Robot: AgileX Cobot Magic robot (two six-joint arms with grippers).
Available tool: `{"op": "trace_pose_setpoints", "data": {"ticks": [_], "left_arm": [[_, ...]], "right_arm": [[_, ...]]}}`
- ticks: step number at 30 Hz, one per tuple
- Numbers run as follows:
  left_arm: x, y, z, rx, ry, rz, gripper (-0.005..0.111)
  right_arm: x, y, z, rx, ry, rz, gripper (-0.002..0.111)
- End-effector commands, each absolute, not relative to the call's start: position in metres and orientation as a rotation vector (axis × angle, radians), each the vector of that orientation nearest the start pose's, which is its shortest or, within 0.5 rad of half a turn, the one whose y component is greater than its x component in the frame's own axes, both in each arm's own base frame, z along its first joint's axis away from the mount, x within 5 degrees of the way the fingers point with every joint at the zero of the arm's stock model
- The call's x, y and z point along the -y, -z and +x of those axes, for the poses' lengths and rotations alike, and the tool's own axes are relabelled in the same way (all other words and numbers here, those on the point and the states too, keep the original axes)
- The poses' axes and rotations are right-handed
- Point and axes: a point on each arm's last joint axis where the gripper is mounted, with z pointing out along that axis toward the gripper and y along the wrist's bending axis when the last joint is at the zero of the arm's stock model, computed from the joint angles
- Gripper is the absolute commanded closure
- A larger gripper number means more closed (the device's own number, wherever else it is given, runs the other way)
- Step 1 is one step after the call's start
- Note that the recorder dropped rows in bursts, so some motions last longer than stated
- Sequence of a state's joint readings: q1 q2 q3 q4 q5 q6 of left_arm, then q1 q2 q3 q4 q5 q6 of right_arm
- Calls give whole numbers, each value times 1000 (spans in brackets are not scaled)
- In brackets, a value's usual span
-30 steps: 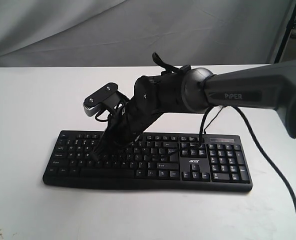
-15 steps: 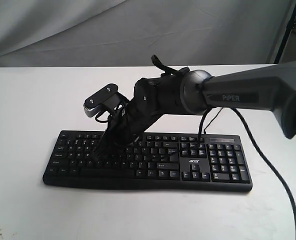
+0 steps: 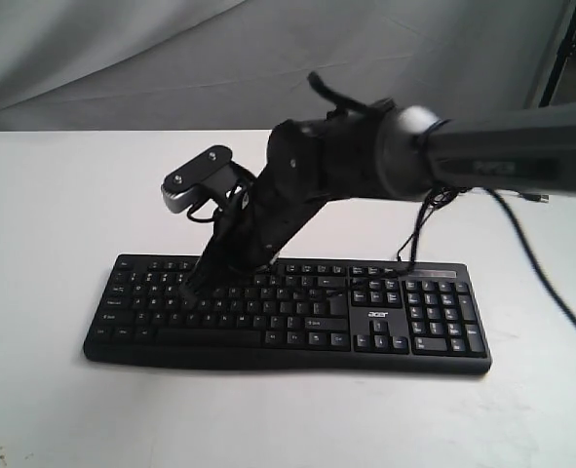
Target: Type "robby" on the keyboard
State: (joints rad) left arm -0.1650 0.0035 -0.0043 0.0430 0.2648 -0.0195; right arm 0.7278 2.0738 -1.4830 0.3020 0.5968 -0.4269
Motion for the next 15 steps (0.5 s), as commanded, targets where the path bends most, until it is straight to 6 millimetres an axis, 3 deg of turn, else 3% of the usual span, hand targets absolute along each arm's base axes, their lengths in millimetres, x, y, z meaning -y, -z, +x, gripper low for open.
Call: {"op": "trace_pose_setpoints", "data": {"ticks": [1, 5, 7, 10, 15], "left_arm": [[8, -190, 55, -1734, 98, 161, 107], [8, -190, 55, -1734, 98, 161, 107], [8, -190, 55, -1734, 98, 161, 107], [8, -190, 55, -1734, 98, 161, 107], [8, -190, 55, -1734, 98, 161, 107]], "right_arm": [[-270, -224, 285, -2388, -407, -1182, 108], [-217, -259, 239, -2337, -384, -1037, 108], [-196, -262, 218, -2305, -365, -999, 108], [-164, -267, 187, -2109, -347, -937, 108], [-152, -264, 175, -2034, -361, -893, 108]]}}
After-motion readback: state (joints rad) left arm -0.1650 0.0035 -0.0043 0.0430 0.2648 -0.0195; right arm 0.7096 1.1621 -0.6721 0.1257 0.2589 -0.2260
